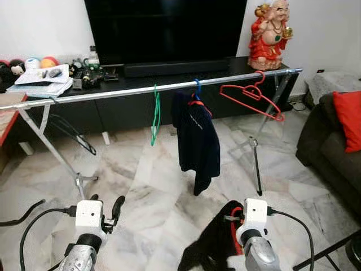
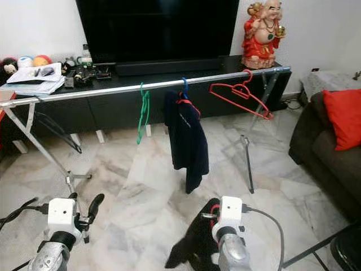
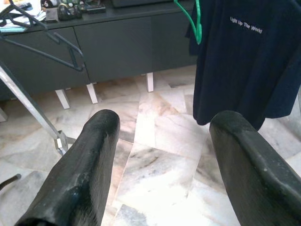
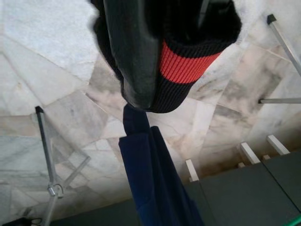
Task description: Hang hanger
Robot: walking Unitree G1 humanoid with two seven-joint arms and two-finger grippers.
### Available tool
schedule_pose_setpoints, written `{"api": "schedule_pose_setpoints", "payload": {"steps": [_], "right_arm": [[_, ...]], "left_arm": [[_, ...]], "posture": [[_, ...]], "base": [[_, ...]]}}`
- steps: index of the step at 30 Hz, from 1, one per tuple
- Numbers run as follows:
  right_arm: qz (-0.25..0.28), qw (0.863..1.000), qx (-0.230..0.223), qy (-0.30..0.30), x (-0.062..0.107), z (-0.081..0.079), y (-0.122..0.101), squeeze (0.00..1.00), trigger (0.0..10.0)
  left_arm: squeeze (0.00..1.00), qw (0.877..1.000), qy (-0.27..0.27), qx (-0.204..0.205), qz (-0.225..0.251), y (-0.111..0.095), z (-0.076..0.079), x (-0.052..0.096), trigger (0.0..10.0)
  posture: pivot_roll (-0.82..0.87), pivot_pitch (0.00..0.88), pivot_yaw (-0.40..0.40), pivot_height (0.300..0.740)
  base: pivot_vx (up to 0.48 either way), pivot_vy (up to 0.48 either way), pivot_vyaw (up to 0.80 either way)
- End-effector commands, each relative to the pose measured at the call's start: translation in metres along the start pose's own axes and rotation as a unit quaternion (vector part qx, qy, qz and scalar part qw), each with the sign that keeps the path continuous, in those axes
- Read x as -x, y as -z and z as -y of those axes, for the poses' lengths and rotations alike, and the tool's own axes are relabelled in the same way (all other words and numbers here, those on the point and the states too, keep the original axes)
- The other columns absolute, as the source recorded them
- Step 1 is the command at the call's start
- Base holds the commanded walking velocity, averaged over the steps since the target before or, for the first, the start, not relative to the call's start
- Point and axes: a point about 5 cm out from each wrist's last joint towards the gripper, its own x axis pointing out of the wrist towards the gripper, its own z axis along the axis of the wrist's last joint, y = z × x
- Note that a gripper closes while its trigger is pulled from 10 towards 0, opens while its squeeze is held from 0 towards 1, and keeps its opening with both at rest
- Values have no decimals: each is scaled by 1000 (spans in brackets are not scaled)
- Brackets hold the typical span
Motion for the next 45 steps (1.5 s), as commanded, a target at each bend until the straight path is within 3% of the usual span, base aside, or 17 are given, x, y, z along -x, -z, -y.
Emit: {"api": "schedule_pose_setpoints", "payload": {"steps": [1, 13, 36, 45], "right_arm": [[11, 1000, -1, 3, -1, 2, -4, 0, 10000], [18, 1000, 4, -1, -4, 0, -9, 0, 10000], [18, 1000, 3, -1, -4, -1, -9, 0, 10000], [15, 1000, 5, -5, -3, -3, -7, 0, 10000]], "left_arm": [[0, 1000, 2, 1, 2, -3, 1, -1, 10000], [0, 1000, -6, -1, 10, -9, -2, -3, 10000], [0, 1000, 0, 0, 18, -15, 1, -6, 10000], [0, 999, 0, 0, 37, -26, 0, -12, 10000]], "posture": [[17, 61, 8, 740], [25, 87, 6, 740], [23, 105, 8, 740], [23, 109, 7, 740]], "base": [[0, 0, 0], [162, 0, 0], [346, 0, 0], [356, 0, 0]]}}
